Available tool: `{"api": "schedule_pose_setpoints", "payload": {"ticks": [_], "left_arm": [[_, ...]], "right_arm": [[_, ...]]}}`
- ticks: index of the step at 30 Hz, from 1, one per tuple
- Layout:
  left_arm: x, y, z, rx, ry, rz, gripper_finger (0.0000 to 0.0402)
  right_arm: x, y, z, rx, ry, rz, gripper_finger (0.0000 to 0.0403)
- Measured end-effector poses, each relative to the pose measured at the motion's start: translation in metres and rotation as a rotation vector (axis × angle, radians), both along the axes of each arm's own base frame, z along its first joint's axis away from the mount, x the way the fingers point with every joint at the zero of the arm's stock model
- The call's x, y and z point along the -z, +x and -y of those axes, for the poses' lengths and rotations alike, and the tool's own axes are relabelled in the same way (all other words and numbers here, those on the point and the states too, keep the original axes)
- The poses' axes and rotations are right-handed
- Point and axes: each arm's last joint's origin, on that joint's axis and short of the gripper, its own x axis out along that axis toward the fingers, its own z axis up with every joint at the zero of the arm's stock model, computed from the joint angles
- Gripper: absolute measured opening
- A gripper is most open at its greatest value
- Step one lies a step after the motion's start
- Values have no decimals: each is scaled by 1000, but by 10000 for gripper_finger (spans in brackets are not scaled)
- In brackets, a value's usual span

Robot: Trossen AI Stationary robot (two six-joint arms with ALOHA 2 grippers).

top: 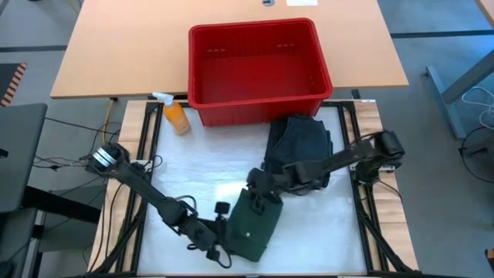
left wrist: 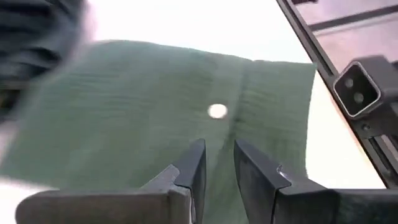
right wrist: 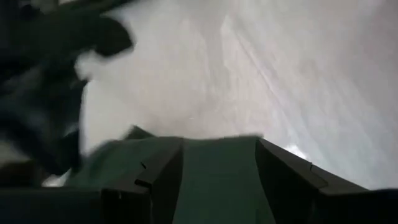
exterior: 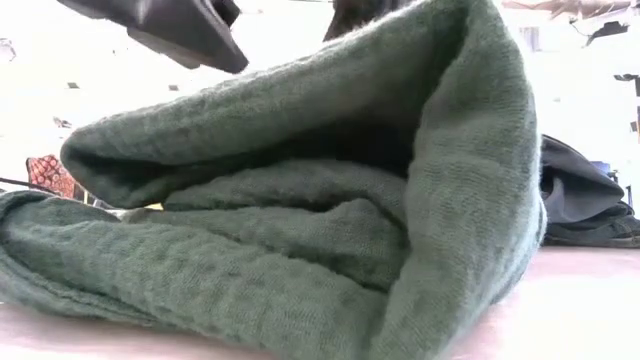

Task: Fold Laundry from Bin
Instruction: Fold the green button down shirt, then stack the green button down shirt on top of the black shorts

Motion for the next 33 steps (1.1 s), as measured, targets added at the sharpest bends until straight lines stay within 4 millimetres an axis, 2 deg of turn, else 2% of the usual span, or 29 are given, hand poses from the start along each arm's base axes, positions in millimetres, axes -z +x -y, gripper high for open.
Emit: {"api": "schedule_pose_setpoints", "payload": {"ticks": [3,6,8,11,16,18,21,25,28,33], "left_arm": [[-29,-18,-4,-26,-5,33,72],[-50,-40,-13,-116,-33,90,72],[-50,-54,-25,-232,-109,151,72],[-31,-67,-47,-290,-317,195,75],[7,-82,-79,-280,-791,181,108],[18,-86,-86,-315,-883,167,132],[26,-89,-89,-360,-932,126,173],[27,-87,-90,-402,-938,165,231],[26,-83,-95,-432,-943,161,270],[28,-79,-103,-467,-982,111,299]], "right_arm": [[-16,-25,-26,121,49,4,228],[-15,-50,-62,256,70,32,228],[-2,-63,-83,330,102,50,228],[24,-76,-104,409,181,51,228],[70,-92,-116,532,291,9,243],[78,-98,-122,548,336,15,253],[88,-106,-131,564,381,39,268],[92,-116,-137,589,384,117,284],[84,-119,-138,582,317,210,295],[68,-115,-127,587,268,259,300]]}}
